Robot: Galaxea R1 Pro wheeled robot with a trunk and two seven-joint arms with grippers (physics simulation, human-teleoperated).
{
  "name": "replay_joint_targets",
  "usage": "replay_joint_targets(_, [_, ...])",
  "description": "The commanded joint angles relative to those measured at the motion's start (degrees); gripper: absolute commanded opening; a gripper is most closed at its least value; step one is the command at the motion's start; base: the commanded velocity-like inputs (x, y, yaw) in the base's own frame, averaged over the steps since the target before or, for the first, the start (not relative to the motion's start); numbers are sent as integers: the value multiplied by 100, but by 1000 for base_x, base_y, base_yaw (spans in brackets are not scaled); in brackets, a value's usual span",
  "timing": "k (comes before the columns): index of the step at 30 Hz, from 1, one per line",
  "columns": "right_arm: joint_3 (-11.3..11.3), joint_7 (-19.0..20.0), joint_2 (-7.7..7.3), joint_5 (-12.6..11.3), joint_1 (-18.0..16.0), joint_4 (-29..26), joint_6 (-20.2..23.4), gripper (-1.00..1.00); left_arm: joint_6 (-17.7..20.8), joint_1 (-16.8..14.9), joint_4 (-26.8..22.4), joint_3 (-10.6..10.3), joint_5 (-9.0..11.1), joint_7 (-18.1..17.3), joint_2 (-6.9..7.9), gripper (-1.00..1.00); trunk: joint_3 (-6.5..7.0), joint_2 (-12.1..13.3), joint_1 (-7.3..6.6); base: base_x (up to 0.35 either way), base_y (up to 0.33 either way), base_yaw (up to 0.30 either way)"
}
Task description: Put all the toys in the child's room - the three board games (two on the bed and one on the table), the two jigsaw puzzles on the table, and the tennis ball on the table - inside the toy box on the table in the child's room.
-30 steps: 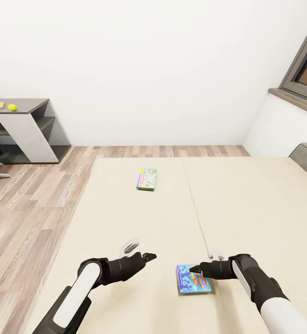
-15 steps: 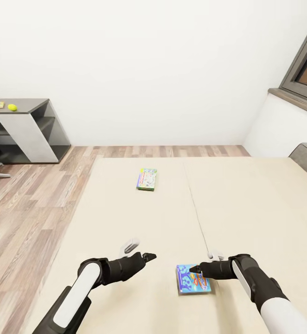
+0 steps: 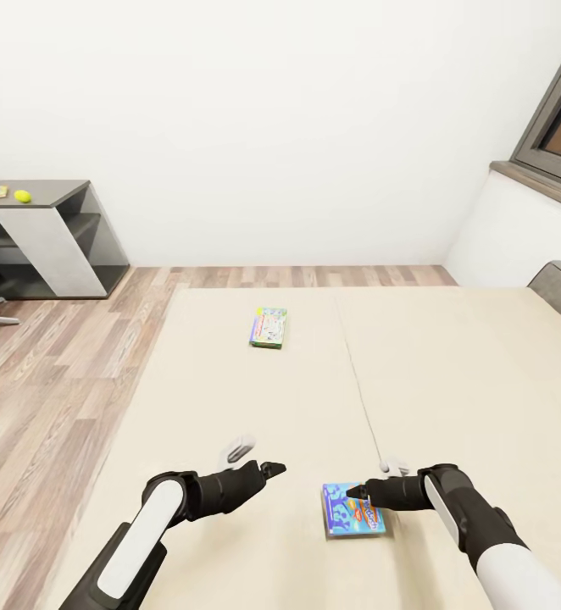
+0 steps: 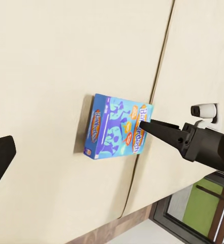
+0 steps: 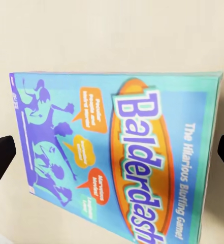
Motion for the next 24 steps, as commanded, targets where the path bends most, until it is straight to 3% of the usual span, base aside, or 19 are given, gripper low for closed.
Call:
replay_joint_targets(1, [-15, 7, -1, -16, -2, -7, 50, 100, -2, -4, -6, -7, 61, 58, 3, 100, -4, -2, 0, 0, 0, 0])
replay_joint_targets(24, [12, 382, -59, 6, 48, -48, 131, 100, -2, -4, -10, -8, 64, 58, 10, 100, -4, -2, 0, 0, 0, 0])
